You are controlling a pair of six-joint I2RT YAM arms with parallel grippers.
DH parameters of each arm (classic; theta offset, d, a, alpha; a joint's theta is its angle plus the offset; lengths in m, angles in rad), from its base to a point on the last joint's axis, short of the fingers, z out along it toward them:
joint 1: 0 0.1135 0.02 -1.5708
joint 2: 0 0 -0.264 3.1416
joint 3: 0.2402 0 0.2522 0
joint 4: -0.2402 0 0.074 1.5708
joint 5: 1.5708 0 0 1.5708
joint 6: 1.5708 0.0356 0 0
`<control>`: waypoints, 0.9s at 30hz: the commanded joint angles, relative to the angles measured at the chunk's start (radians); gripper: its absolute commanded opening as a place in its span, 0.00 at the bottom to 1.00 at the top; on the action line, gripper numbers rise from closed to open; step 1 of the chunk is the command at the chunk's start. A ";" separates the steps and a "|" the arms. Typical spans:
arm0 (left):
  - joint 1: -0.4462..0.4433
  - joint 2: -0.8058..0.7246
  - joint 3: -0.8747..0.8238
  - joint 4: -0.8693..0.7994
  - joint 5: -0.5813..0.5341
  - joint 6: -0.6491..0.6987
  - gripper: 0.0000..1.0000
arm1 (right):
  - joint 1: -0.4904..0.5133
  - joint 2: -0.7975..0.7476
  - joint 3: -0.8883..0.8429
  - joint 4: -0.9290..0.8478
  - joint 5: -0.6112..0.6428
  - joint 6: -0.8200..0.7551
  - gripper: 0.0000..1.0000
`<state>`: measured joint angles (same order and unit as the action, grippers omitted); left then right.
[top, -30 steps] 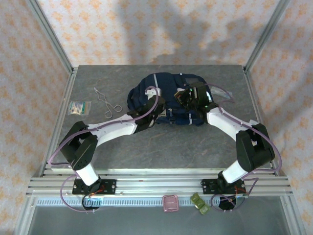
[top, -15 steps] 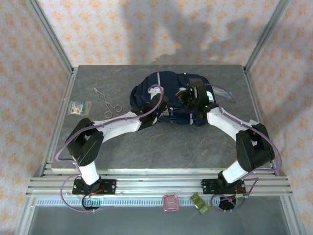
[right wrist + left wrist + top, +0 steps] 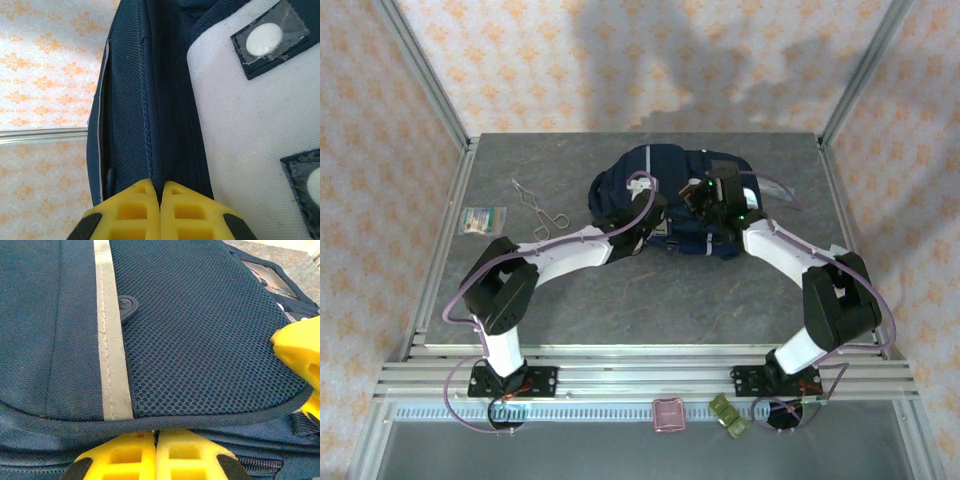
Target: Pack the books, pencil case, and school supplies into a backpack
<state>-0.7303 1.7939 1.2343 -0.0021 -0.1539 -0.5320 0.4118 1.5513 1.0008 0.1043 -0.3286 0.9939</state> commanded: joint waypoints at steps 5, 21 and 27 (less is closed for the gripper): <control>0.075 -0.096 -0.007 -0.227 0.008 0.158 0.00 | 0.006 -0.079 0.017 0.061 -0.014 -0.052 0.00; 0.101 -0.234 -0.150 -0.245 0.070 0.252 0.00 | -0.002 0.030 0.114 -0.034 -0.060 -0.210 0.00; 0.013 -0.275 -0.207 -0.221 0.166 0.202 0.00 | -0.037 0.118 0.241 -0.124 -0.044 -0.291 0.00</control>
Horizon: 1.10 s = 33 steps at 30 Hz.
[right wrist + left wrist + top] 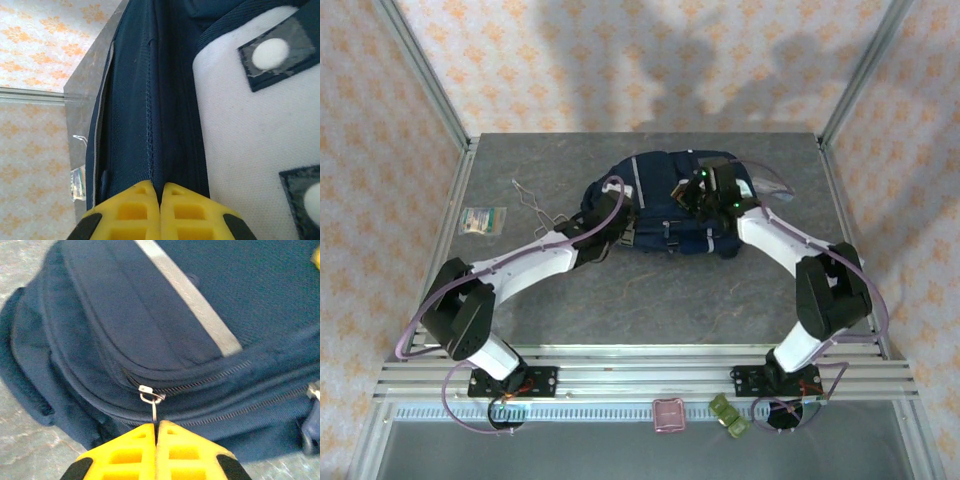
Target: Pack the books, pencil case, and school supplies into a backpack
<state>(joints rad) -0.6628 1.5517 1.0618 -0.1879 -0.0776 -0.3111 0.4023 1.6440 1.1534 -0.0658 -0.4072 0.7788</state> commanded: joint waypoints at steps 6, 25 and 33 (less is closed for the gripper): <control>-0.132 -0.002 -0.014 0.062 0.109 -0.057 0.00 | -0.039 0.081 0.168 -0.014 0.081 -0.107 0.00; 0.034 -0.202 -0.070 0.030 -0.002 -0.130 0.46 | -0.014 -0.119 -0.143 0.051 -0.085 0.032 0.42; 0.045 -0.205 -0.124 0.060 0.014 -0.168 0.47 | 0.010 0.012 -0.129 0.193 -0.099 0.139 0.41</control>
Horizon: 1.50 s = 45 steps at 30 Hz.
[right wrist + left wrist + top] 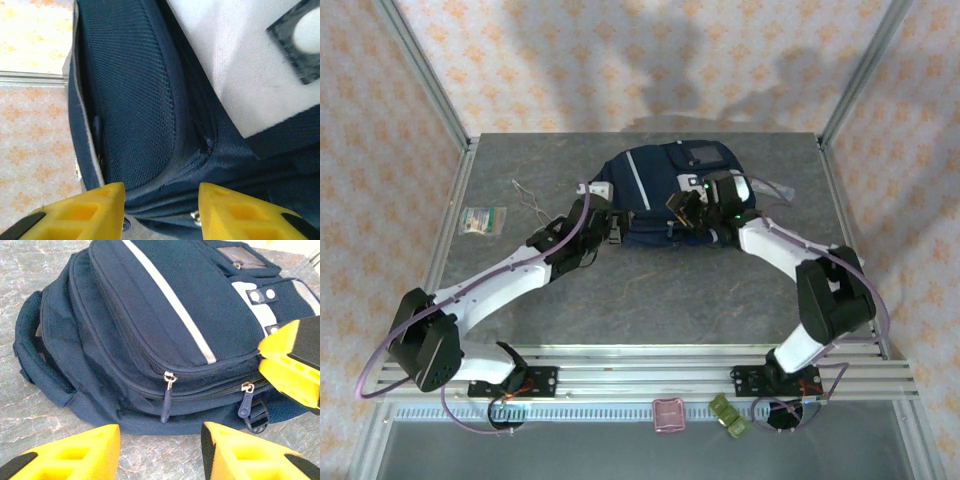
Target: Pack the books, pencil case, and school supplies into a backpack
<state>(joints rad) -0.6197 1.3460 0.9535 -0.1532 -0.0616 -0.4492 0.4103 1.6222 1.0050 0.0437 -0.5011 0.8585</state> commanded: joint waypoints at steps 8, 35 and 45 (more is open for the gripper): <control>0.002 -0.009 -0.078 0.073 0.024 -0.055 0.48 | -0.005 0.131 0.069 0.112 0.054 0.202 0.27; 0.002 0.148 0.015 0.109 0.139 0.084 0.58 | -0.039 -0.086 -0.035 0.178 0.034 0.251 0.00; -0.049 0.282 0.148 0.070 0.084 0.052 0.60 | -0.033 -0.111 -0.051 0.180 0.041 0.243 0.00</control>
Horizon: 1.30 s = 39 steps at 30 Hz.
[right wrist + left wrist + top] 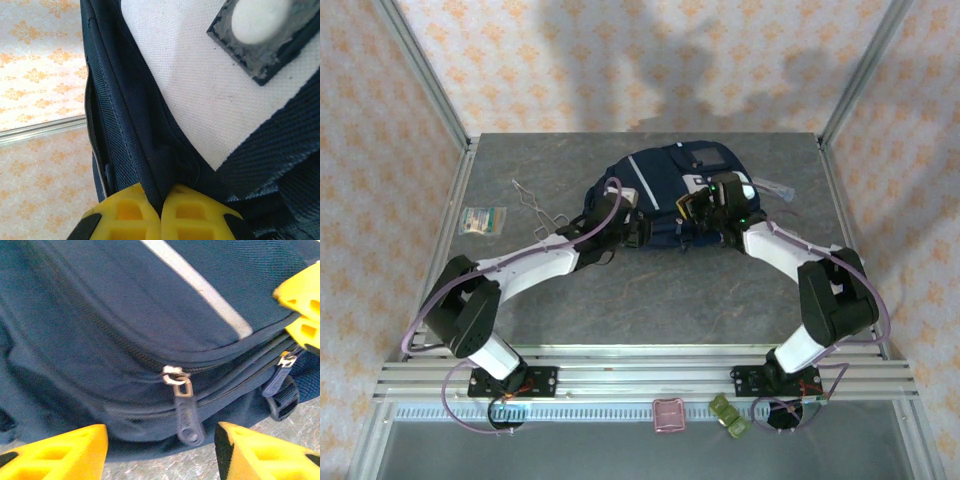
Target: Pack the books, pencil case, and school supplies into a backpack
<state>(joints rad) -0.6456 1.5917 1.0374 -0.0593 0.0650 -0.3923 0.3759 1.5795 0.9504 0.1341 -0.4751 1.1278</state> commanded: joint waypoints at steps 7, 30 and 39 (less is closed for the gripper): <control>-0.048 0.132 0.148 -0.133 -0.167 -0.016 0.41 | 0.007 -0.064 0.007 0.096 0.009 -0.026 0.00; 0.132 -0.053 0.023 -0.186 -0.100 0.099 0.00 | 0.008 -0.060 0.002 -0.001 -0.022 -0.184 0.00; 0.013 -0.121 -0.057 -0.185 0.009 0.089 0.00 | -0.003 0.050 0.164 -0.090 -0.017 -0.298 0.00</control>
<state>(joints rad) -0.5903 1.5124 1.0084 -0.1886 0.0631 -0.3046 0.3973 1.6047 1.0306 0.0010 -0.5236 0.9100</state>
